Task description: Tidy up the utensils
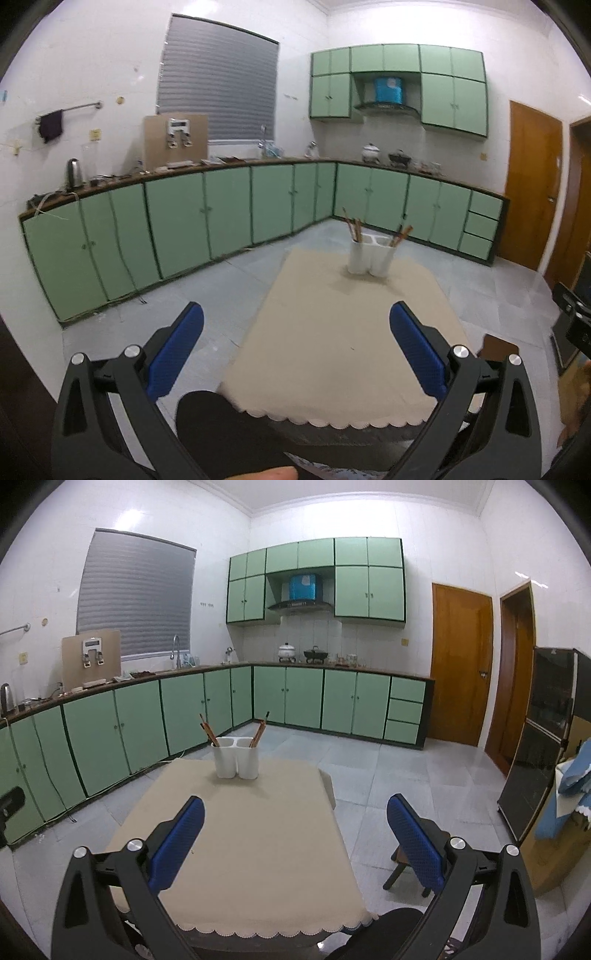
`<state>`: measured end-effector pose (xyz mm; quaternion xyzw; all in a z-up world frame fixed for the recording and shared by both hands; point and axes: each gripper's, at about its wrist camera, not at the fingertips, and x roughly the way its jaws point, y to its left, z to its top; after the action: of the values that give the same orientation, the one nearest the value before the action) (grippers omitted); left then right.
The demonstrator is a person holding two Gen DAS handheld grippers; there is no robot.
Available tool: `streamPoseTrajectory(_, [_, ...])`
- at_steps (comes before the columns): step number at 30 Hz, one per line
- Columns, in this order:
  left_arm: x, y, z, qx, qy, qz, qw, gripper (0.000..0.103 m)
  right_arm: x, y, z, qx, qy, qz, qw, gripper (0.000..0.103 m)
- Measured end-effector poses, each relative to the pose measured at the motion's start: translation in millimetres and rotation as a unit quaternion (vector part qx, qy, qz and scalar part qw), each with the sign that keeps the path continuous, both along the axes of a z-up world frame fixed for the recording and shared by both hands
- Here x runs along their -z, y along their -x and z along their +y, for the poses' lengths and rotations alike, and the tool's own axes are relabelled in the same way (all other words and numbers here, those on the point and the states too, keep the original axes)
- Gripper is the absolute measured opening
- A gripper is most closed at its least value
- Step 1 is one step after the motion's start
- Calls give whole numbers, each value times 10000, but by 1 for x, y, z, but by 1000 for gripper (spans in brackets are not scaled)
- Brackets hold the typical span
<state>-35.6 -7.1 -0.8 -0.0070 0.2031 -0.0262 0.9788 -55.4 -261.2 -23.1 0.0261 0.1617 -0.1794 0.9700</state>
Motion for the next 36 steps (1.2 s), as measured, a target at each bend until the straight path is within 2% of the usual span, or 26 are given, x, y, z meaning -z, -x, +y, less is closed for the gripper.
streamPoseTrajectory(8, [-4, 5, 5, -248, -66, -44, 9997, 98, 1, 3, -4, -38, -128, -74, 9999, 97])
streamPoseTrajectory(36, [-15, 10, -2, -272, -174, -399, 9987, 98, 2, 2, -10, -21, -230, -73, 9997, 97])
